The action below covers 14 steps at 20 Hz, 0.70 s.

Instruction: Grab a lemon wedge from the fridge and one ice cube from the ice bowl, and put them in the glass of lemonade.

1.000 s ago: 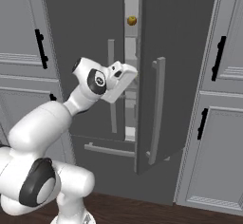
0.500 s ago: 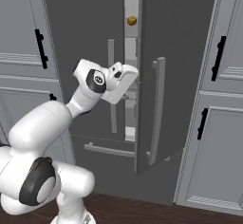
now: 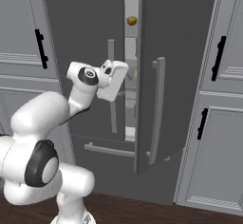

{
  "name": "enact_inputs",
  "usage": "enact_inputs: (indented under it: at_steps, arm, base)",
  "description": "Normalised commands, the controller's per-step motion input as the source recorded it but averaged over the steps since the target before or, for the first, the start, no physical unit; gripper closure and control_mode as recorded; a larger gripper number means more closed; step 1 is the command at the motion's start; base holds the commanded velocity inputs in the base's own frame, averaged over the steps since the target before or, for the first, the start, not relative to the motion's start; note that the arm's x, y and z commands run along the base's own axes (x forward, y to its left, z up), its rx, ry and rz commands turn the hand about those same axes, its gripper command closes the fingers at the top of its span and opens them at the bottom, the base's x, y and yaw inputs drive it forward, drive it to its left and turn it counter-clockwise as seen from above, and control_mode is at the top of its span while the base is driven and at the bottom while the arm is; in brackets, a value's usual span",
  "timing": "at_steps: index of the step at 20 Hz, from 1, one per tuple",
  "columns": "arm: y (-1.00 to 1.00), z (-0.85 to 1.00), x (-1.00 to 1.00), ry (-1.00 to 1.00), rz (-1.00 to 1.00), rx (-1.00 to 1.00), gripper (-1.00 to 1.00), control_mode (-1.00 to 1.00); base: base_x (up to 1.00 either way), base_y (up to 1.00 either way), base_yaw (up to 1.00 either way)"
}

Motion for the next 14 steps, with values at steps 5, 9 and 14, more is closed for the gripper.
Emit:
enact_inputs:
  at_steps: [5, 9, 14]
  arm:
    - [-0.16, -0.1, 0.65, 0.09, -0.11, -0.07, -1.0, -1.0]
    - [-0.43, -0.01, 0.03, 0.12, -0.2, -0.01, -1.0, -1.0]
    - [-0.66, 0.0, 0.0, 0.12, -0.23, 0.0, -1.0, -1.0]
  base:
    - [0.0, 0.0, 0.0]
    - [0.0, 0.0, 0.0]
    - [0.0, 0.0, 0.0]
